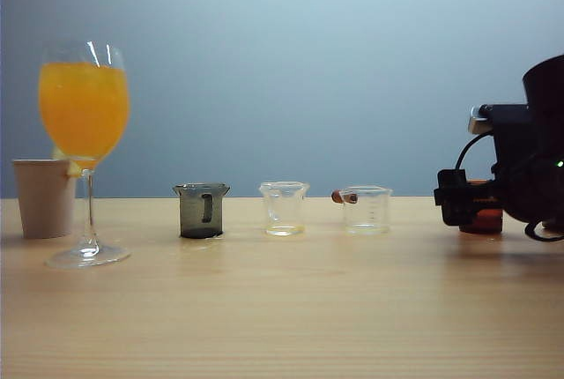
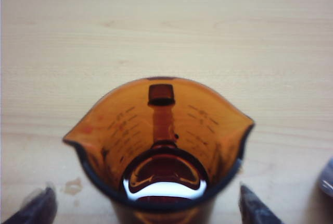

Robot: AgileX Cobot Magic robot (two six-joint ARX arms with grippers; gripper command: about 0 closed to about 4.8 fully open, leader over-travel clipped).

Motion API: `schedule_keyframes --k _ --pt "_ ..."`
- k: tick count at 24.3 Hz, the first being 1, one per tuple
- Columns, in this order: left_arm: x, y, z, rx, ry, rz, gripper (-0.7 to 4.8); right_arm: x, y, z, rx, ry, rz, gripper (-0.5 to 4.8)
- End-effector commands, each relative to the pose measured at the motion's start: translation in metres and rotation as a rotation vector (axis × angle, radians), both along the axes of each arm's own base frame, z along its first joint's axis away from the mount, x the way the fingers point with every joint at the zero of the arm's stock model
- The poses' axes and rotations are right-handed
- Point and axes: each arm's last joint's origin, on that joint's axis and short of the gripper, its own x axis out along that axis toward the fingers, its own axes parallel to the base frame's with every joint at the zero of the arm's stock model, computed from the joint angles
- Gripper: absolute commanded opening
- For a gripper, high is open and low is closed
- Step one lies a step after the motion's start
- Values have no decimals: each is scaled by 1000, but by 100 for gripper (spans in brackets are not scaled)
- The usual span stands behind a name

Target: Pick up the fourth measuring cup from the left, pour the grenadine inside into the goblet, and finally put the measuring cup back in its original place.

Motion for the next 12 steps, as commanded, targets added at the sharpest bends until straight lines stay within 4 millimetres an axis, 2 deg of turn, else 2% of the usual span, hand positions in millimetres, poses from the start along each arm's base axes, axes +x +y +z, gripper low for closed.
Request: schedule_keyframes --k 1,7,12 --pt "-1 0 0 8 6 -1 -5 10 0 1 4 -31 -8 479" --pt "-1 0 -1 13 13 -1 -5 27 2 1 3 -50 -35 479" --pt "-1 0 -1 13 13 -1 -5 29 0 1 3 -48 -39 474"
